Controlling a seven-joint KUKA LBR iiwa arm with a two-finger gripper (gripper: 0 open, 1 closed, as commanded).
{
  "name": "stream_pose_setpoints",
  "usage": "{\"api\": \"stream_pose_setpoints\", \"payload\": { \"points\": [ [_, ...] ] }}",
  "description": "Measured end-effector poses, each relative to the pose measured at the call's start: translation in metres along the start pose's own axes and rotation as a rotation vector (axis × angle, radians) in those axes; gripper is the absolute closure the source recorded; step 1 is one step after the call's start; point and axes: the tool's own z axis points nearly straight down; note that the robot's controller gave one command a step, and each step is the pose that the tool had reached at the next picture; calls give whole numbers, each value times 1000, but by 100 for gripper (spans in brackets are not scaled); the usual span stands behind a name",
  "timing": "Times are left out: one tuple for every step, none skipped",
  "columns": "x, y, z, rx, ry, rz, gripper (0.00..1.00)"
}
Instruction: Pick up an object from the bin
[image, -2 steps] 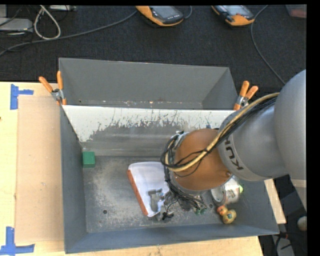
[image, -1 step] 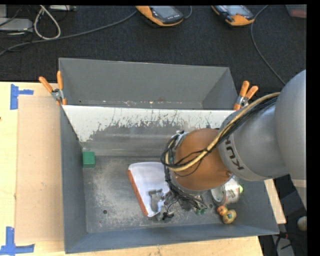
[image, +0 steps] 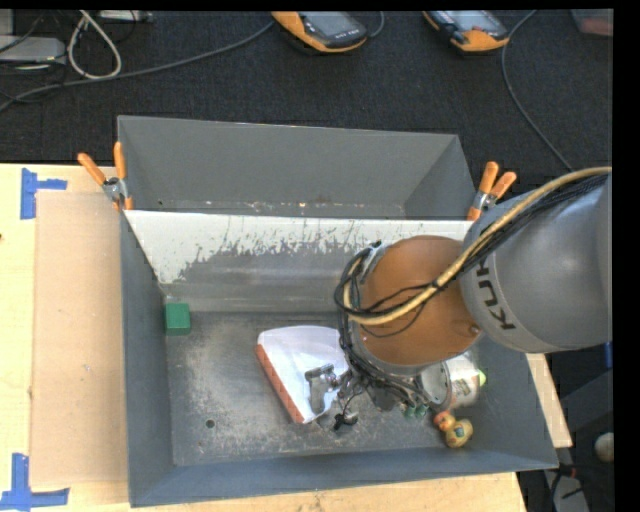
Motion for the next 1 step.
{"api": "stream_pose_setpoints", "payload": {
  "points": [
    [-1,0,-32,1,-6,1,100]
  ]
}}
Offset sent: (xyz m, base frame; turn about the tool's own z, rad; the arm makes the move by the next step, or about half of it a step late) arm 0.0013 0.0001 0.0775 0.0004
